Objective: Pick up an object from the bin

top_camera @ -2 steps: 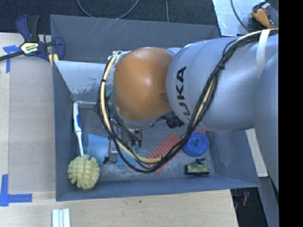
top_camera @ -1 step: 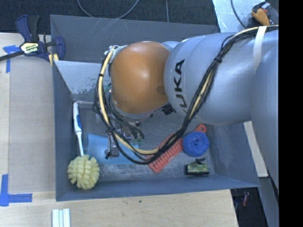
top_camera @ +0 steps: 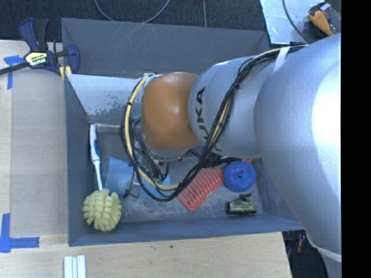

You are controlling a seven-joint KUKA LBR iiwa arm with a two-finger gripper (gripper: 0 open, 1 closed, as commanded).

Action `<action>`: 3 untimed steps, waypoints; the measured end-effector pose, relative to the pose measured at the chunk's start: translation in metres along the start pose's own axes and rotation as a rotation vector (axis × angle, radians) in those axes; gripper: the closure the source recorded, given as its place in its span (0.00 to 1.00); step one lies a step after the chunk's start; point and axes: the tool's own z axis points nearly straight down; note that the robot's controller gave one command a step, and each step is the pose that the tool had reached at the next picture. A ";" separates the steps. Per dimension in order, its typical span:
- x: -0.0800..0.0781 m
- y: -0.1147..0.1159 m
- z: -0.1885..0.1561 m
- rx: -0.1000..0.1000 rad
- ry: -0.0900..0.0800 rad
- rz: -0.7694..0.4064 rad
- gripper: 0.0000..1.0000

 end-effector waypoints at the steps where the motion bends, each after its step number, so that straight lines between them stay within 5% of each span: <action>1: 0.004 0.016 0.029 -0.002 -0.006 -0.139 0.00; 2: -0.004 -0.008 0.038 0.004 0.004 -0.165 1.00; 3: -0.004 -0.008 0.038 0.004 0.004 -0.165 1.00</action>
Offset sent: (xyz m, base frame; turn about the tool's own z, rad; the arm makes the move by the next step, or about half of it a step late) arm 0.0028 -0.0082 -0.0377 -0.1666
